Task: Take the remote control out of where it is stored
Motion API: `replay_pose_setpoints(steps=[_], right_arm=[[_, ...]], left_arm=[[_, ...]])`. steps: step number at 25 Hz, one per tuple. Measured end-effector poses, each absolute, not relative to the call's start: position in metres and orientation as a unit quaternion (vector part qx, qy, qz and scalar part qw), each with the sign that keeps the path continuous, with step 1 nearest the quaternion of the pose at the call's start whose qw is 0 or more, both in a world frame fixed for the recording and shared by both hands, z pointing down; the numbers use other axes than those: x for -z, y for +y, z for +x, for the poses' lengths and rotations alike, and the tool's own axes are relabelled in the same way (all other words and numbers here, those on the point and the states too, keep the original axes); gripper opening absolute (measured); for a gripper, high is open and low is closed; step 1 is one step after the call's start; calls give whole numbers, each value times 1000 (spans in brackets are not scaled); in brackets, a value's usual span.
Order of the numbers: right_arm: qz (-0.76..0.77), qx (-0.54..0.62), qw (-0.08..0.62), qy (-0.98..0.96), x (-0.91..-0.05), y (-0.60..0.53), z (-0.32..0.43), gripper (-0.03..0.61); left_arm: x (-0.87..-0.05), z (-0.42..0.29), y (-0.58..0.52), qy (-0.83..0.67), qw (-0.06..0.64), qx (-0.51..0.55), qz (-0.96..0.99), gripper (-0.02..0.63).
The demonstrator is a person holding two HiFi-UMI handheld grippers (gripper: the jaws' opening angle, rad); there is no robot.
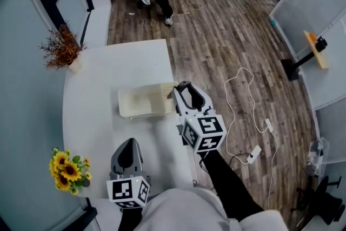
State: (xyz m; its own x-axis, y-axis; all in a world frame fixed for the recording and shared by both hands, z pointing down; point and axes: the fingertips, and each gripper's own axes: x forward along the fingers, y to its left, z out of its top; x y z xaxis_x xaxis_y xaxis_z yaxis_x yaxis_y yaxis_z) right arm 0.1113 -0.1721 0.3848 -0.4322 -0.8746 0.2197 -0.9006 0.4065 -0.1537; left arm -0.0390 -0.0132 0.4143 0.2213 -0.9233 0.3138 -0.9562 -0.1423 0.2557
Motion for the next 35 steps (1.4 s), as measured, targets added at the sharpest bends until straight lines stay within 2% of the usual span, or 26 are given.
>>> replay_pose_setpoints(steps=[8, 35], right_arm=[[527, -122, 39, -840, -373, -165, 111, 184], [517, -92, 55, -849, -368, -159, 101, 184]], left_arm=[[-407, -35, -8, -622, 196, -37, 757, 9], [-409, -36, -4, -625, 194, -37, 755, 9]])
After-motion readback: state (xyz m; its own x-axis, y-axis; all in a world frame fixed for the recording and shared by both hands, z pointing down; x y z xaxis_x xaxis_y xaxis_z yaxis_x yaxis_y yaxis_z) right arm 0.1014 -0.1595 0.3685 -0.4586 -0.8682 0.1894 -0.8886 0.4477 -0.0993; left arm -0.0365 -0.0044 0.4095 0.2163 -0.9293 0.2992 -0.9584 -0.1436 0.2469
